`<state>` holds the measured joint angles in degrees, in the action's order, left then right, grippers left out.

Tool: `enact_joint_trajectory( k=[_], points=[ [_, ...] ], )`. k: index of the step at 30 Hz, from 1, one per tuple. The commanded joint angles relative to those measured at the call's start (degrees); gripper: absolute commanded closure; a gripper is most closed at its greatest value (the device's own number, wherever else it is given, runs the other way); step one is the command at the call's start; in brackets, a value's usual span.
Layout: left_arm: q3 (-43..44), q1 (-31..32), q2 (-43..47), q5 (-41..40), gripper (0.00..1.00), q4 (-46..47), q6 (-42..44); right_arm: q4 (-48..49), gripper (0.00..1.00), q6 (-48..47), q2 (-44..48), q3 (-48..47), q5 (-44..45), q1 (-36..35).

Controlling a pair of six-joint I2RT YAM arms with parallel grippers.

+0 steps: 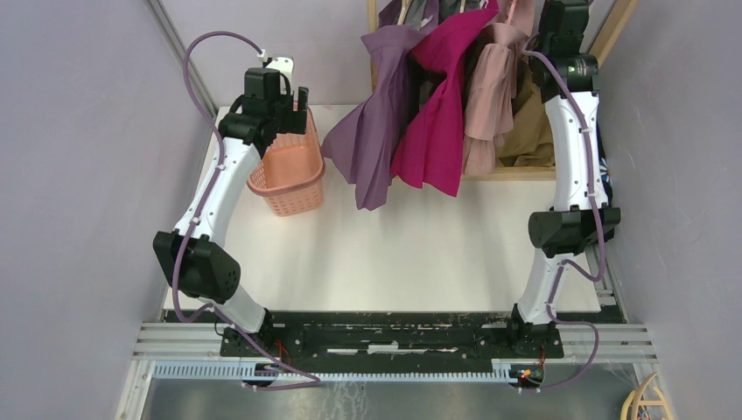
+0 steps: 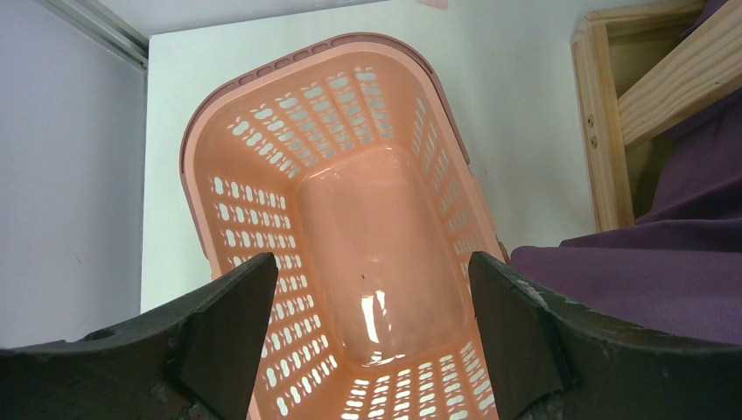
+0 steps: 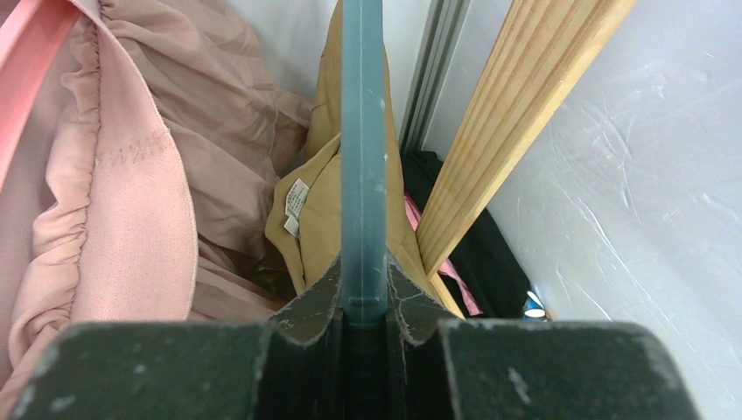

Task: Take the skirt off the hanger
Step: Pick up the hanger from the clothesline.

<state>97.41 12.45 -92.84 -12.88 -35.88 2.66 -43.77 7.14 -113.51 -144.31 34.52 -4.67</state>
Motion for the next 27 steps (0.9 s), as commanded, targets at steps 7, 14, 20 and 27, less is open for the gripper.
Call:
enact_joint_trajectory(
  k=[7,14,20,27],
  points=[
    [1.16,-0.18,-0.19,1.87,0.13,2.3,1.06,15.84,0.99,-1.31,10.53,-0.43,0.61,-3.15],
    [1.87,-0.23,-0.81,3.16,0.14,2.34,0.36,18.5,0.99,-5.65,11.81,-1.52,2.58,-3.68],
    [1.89,-0.23,-0.72,3.65,0.14,2.27,0.24,18.77,0.99,-5.69,11.38,-0.79,3.01,-3.68],
    [0.62,-0.21,0.5,4.19,0.14,2.3,-0.09,17.69,0.99,-3.46,18.35,12.82,2.48,-4.1]
  ],
)
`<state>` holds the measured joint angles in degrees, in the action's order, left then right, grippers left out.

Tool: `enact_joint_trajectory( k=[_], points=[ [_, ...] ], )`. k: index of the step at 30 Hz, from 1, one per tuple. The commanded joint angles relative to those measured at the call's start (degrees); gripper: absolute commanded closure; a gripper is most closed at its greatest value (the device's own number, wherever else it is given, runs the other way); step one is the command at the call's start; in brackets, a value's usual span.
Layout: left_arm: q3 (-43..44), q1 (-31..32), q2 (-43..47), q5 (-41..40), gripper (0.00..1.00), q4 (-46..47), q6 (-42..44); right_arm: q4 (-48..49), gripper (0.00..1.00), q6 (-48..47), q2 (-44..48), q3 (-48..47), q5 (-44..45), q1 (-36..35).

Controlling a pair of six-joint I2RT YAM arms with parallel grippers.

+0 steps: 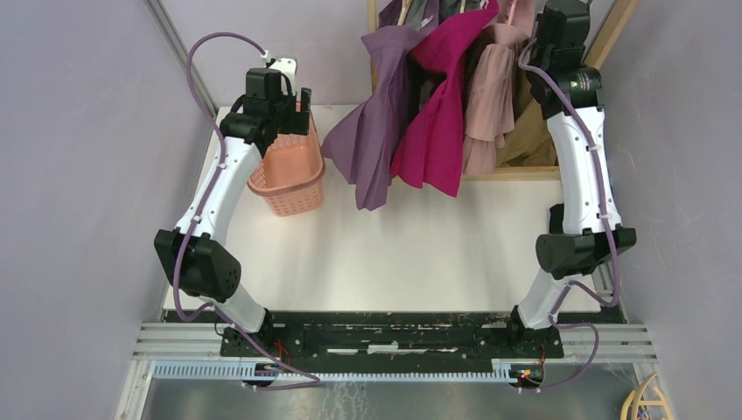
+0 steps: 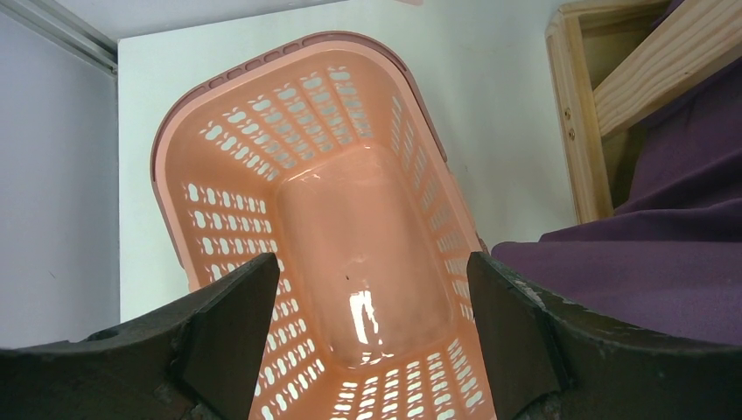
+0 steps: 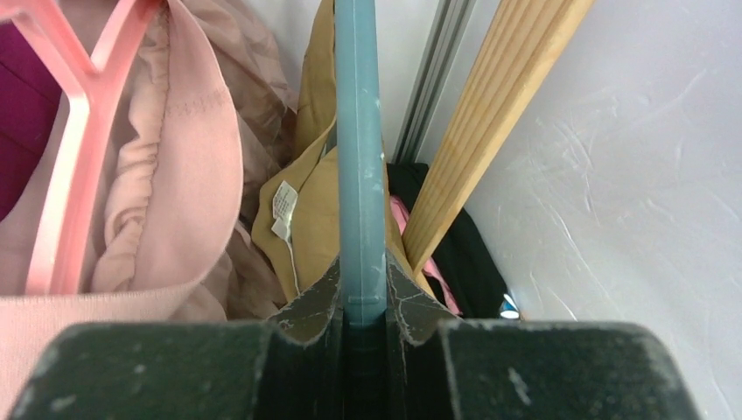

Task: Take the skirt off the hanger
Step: Pick up the hanger from the clothesline.

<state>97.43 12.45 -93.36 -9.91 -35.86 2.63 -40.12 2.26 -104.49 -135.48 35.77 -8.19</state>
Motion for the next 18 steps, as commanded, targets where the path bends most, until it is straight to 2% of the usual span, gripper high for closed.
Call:
enact_joint_trajectory(
  k=[1,10,18],
  points=[
    [0.45,-0.22,1.2,1.44,0.15,2.22,-0.15,13.9,0.99,1.6,10.77,6.4,1.17,-0.6],
    [0.33,-0.21,1.46,5.5,0.15,2.34,-1.71,13.22,0.99,3.44,22.75,26.47,1.45,-0.74],
    [0.09,-0.14,2.23,10.03,0.16,2.31,-2.85,8.29,0.99,6.82,25.56,31.07,-1.42,-0.78]
  ],
)
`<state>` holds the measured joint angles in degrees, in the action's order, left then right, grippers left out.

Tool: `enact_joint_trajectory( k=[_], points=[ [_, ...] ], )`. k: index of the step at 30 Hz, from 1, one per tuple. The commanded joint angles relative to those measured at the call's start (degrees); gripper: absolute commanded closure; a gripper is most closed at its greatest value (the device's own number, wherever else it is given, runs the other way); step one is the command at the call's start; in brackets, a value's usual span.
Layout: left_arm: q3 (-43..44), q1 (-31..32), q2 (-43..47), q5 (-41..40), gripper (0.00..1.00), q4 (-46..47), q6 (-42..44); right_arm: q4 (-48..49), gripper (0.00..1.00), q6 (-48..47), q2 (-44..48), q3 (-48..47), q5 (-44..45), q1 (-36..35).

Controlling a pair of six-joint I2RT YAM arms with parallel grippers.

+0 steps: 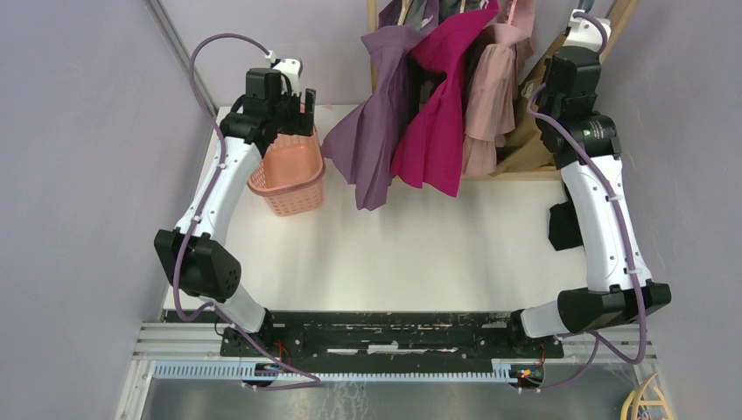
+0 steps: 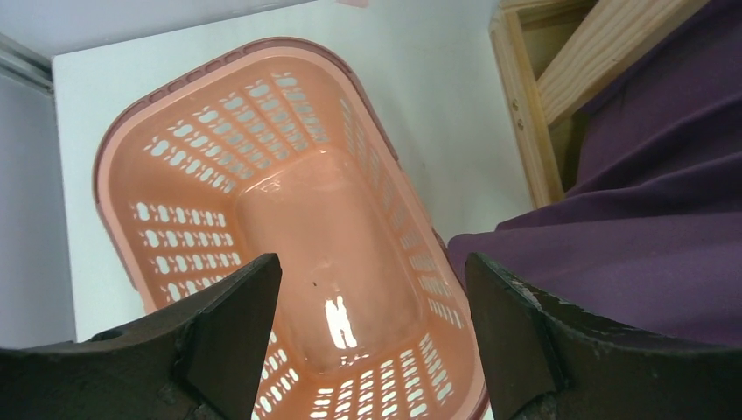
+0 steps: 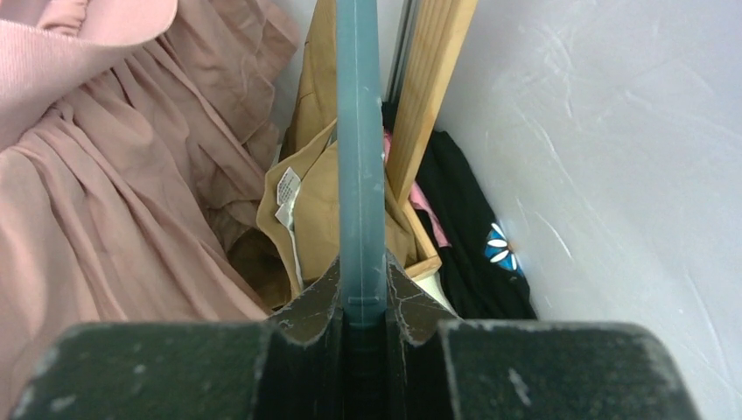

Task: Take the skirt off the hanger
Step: Pick up the hanger from the clothesline.

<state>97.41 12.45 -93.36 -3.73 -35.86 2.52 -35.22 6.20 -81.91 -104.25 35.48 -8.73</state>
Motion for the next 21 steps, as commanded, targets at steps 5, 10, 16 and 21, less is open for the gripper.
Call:
enact_joint_trajectory(
  k=[5,10,16,21],
  points=[
    [-0.18,-0.06,3.85,8.86,0.16,2.37,-2.83,-3.85,0.99,4.16,6.26,0.46,-3.76,-1.41],
    [-0.32,0.31,4.09,11.86,0.16,2.63,-3.01,-10.77,0.99,4.62,11.59,1.98,-10.69,-3.35],
    [1.1,3.12,4.02,16.03,0.17,2.28,-2.36,-20.57,0.99,5.55,18.02,5.51,-18.61,-4.24],
    [1.44,7.76,4.84,17.87,0.17,1.41,0.95,-24.39,0.99,5.67,24.22,10.68,-22.19,-4.34]
  ],
)
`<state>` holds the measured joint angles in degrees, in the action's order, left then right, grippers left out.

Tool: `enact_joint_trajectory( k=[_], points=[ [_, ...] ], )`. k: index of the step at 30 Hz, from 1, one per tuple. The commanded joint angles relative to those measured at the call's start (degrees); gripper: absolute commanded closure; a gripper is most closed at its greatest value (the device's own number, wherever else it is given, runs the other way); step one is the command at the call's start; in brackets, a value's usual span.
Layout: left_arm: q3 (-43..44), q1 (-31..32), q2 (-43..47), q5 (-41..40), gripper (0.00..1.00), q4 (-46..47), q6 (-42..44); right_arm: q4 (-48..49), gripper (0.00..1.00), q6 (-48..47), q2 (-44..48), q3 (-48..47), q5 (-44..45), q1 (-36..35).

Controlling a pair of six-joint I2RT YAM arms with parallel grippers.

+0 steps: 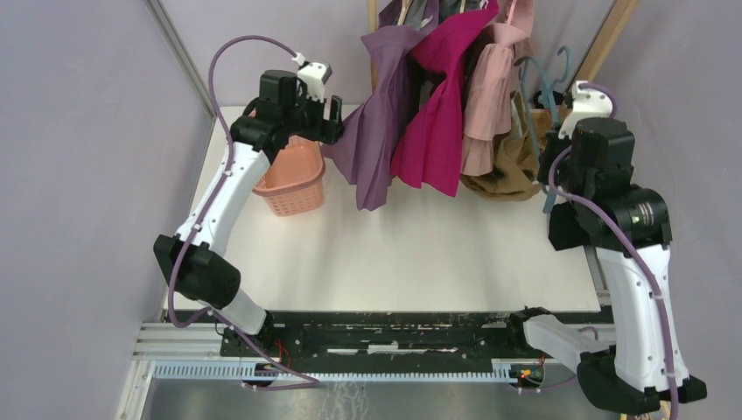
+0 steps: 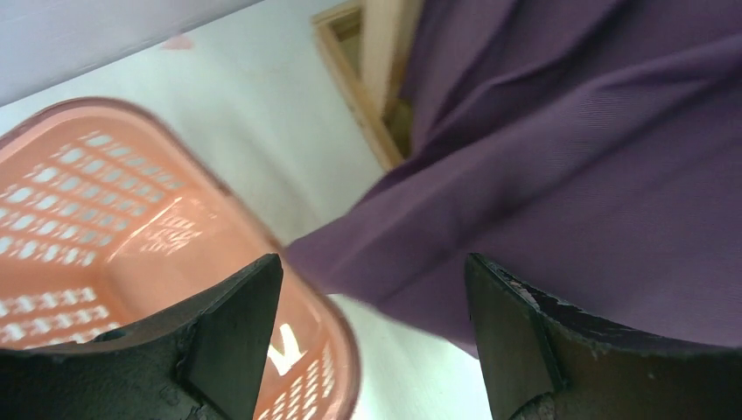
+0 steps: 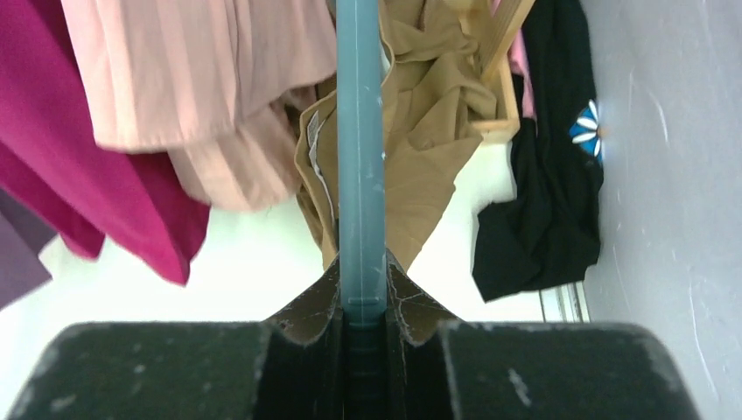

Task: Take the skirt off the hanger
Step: Pick up the hanger from the clothesline.

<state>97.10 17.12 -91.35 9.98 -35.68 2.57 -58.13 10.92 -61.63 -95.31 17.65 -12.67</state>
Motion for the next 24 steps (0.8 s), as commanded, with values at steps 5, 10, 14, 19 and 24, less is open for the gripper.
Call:
enact_joint_trajectory(
  k=[5,10,14,19,24],
  points=[
    [5.21,5.95,3.31,10.46,0.19,0.75,1.92,-2.97,0.99,-0.35,6.96,2.87,-5.33,-0.38],
    [11.28,12.18,2.8,13.05,0.22,0.84,2.29,-3.56,0.99,-0.75,8.51,2.41,-5.28,-0.35],
    [12.66,19.92,2.16,10.97,0.19,3.4,2.26,-4.47,0.99,-1.85,10.06,1.92,-2.86,-0.41],
    [14.84,28.3,-1.46,9.45,0.17,6.2,2.47,-3.75,0.99,-2.39,12.47,1.08,0.35,-0.36],
    [19.91,32.02,-6.85,9.3,0.16,6.5,3.4,-4.95,0.99,-2.04,14.23,0.39,1.5,-0.37]
  ],
)
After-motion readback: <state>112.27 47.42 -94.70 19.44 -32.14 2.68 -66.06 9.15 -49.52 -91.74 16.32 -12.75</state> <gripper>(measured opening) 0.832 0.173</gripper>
